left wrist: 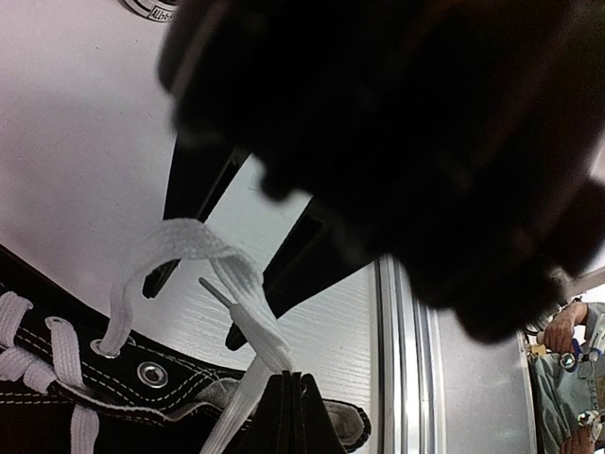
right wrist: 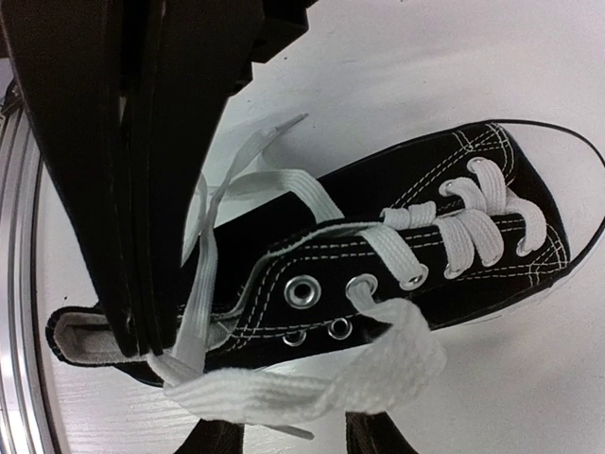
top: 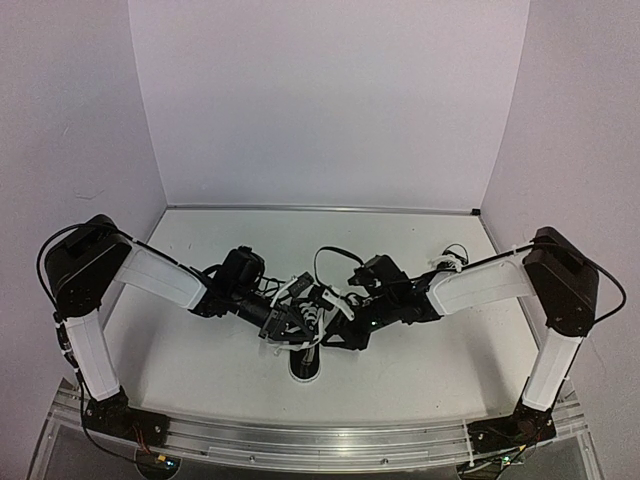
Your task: Tie the shoes
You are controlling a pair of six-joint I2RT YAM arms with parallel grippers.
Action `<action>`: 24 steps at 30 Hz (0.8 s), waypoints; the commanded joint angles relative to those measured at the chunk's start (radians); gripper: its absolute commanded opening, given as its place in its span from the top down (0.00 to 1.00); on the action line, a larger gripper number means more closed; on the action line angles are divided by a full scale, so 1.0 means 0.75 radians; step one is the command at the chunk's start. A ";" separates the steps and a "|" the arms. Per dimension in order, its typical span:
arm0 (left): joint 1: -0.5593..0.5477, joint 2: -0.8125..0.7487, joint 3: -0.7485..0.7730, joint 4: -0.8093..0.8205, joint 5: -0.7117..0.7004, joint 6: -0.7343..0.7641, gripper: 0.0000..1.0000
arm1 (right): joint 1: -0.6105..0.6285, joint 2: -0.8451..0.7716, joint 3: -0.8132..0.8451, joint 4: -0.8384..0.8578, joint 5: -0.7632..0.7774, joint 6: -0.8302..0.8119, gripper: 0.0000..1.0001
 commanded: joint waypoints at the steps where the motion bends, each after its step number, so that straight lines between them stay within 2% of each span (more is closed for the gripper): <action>1: 0.007 0.022 0.061 0.018 0.039 0.019 1.00 | 0.016 -0.039 0.020 0.055 0.013 -0.015 0.70; 11: 0.026 0.027 0.064 0.026 0.034 0.000 1.00 | 0.051 -0.023 0.044 0.005 0.010 0.024 0.99; 15: 0.042 0.022 0.058 0.028 0.016 -0.011 1.00 | 0.051 -0.059 0.026 -0.014 0.031 0.043 1.00; 16: 0.046 0.019 0.057 0.029 0.010 -0.014 0.97 | 0.052 -0.067 0.021 -0.022 0.044 0.050 1.00; 19: 0.058 -0.009 0.052 -0.001 -0.030 -0.003 0.78 | 0.052 -0.088 0.004 -0.045 0.086 0.071 1.00; 24: 0.114 -0.157 0.013 -0.125 -0.140 0.066 0.53 | 0.050 -0.114 -0.018 -0.076 0.147 0.123 1.00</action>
